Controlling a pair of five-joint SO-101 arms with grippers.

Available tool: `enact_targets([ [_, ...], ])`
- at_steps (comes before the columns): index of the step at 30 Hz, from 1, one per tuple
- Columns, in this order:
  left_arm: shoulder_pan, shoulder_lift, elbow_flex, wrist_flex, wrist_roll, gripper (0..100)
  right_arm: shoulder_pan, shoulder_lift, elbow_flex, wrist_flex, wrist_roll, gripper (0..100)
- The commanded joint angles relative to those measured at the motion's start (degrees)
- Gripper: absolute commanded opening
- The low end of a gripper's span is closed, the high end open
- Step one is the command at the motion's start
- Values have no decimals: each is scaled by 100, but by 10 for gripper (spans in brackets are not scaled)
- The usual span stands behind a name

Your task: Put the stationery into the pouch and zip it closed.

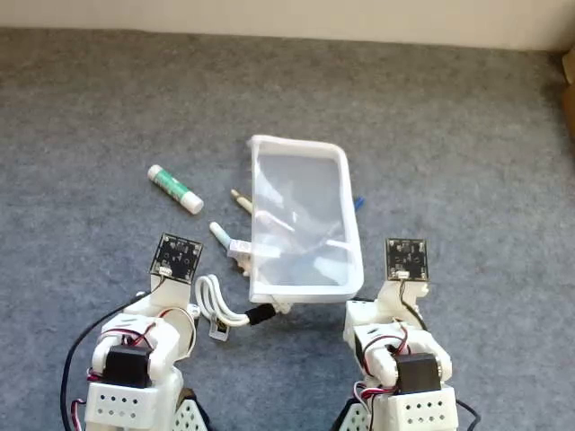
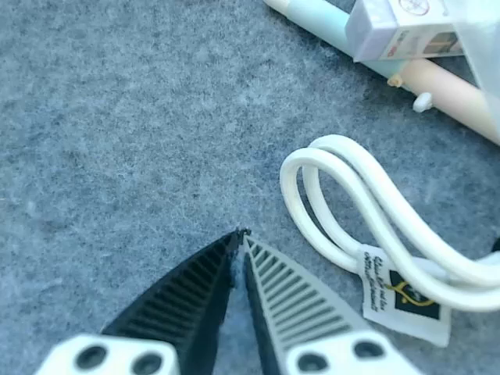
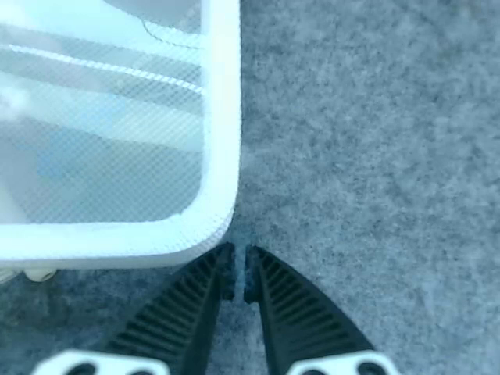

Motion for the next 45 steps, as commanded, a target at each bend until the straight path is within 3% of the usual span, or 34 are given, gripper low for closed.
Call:
enact_targets([
  [1, 66, -48, 127, 53, 26, 7, 31, -40, 699, 48, -70, 30],
  [30, 66, -48, 127, 53, 26, 7, 4, -40, 690, 22, -62, 33],
  [35, 66, -48, 127, 53, 26, 7, 4, -40, 48, 13, 853, 34],
  [40, 66, -48, 127, 53, 26, 7, -57, -13, -927, 48, 211, 33],
  [45, 66, -48, 127, 53, 26, 7, -1033, -4, -1569, 347, -352, 30],
])
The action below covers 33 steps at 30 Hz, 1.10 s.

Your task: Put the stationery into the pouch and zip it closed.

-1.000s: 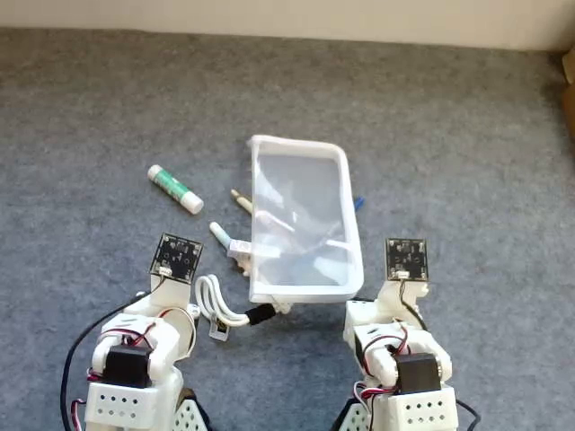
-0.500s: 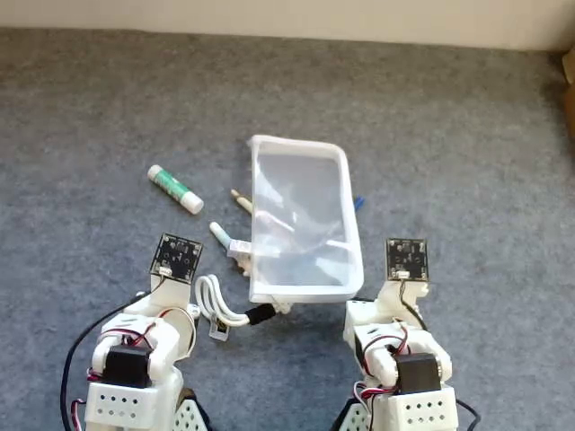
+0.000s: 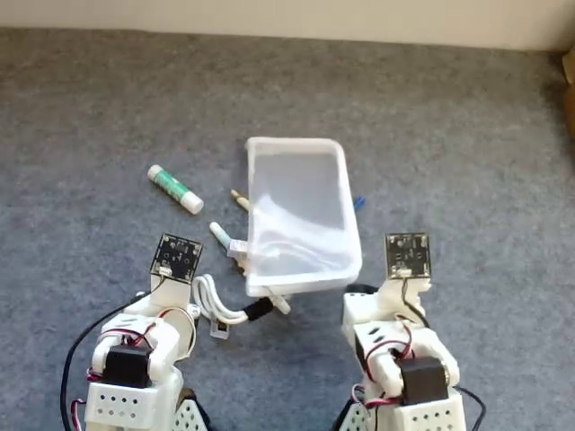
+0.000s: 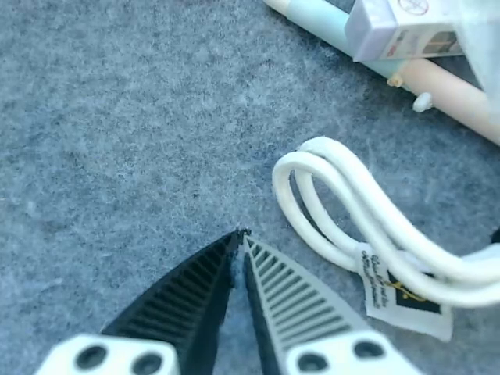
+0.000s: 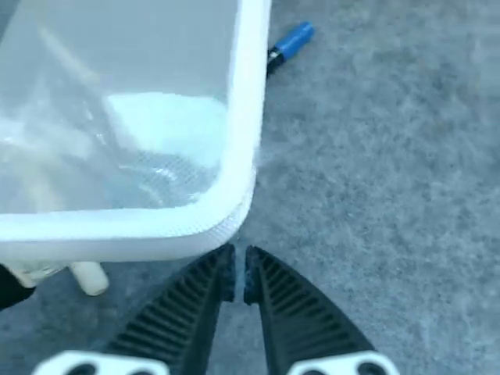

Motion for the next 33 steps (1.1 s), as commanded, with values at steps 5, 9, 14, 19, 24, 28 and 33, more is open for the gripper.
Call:
enact_targets([
  [5, 66, -48, 127, 53, 26, 7, -1262, -4, -813, 40, -492, 29],
  [9, 66, -48, 127, 53, 26, 7, -1323, -4, -813, -215, -492, 4],
  [14, 66, -48, 127, 53, 26, 7, -1349, 541, -866, -277, -501, 5],
  [19, 66, -48, 127, 53, 26, 7, -1358, 2026, -1965, -22, -826, 5],
  [24, 66, -48, 127, 53, 26, 7, -1376, 3925, -3653, 901, -818, 5],
  [28, 66, -48, 127, 53, 26, 7, -1780, 4822, -4101, 1077, -818, 5],
  [33, 66, -48, 127, 53, 26, 7, -2281, 5218, -3855, 1042, -853, 5],
])
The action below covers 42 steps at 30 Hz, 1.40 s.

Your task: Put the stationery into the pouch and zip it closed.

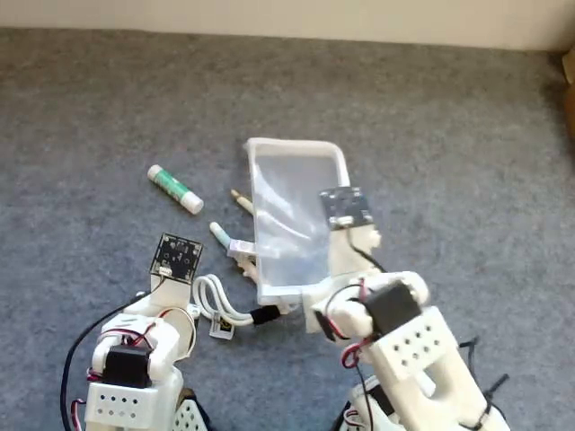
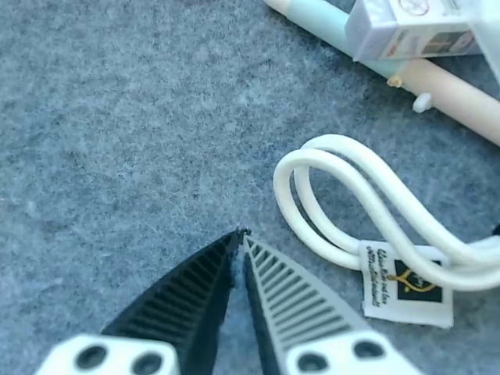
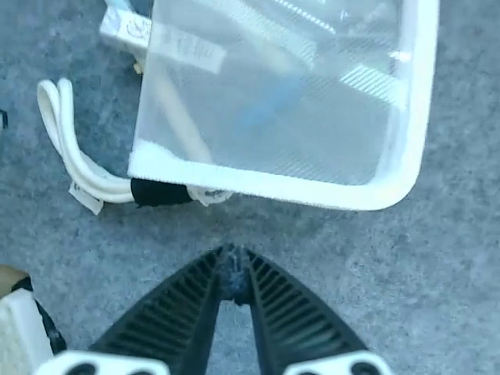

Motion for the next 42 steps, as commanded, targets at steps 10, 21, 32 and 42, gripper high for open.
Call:
enact_targets([
  [10, 66, -48, 127, 53, 26, 7, -163, 690, 813, -1745, -62, 5],
  [21, 66, -48, 127, 53, 26, 7, 980, 1666, 840, -3820, -62, 5],
  [32, 66, -48, 127, 53, 26, 7, 1033, 1930, -813, -2387, -70, 5],
  [42, 66, -48, 127, 53, 26, 7, -338, 1991, -1341, -1613, -1952, 11],
])
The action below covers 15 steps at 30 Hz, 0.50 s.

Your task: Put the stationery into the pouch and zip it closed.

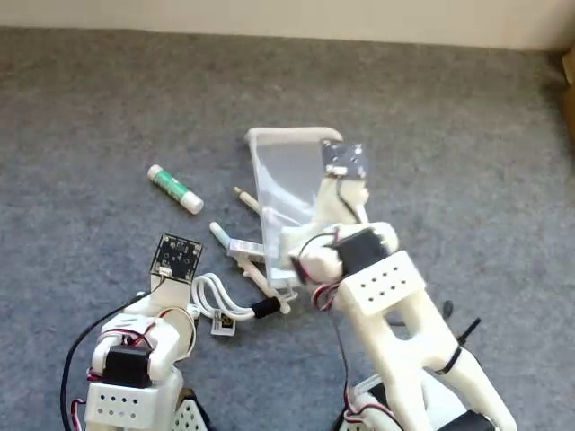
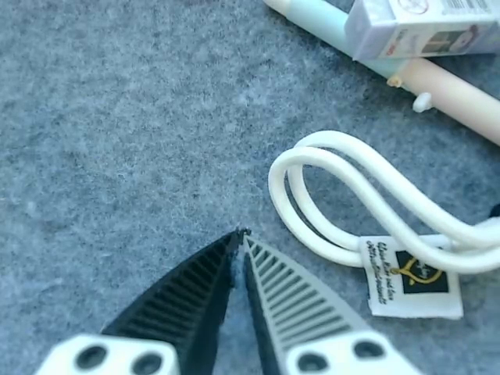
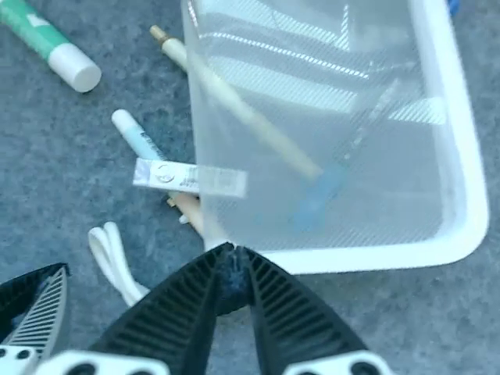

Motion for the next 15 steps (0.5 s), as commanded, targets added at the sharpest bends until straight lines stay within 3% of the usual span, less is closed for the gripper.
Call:
enact_targets([
  [1, 66, -48, 127, 53, 26, 7, -549, 31, -242, 13, -554, 11],
  [8, 66, -48, 127, 53, 26, 7, -1253, 48, -57, 13, -721, 19],
  [15, 66, -48, 127, 53, 26, 7, -1613, 48, 251, -4, -1705, 245],
])
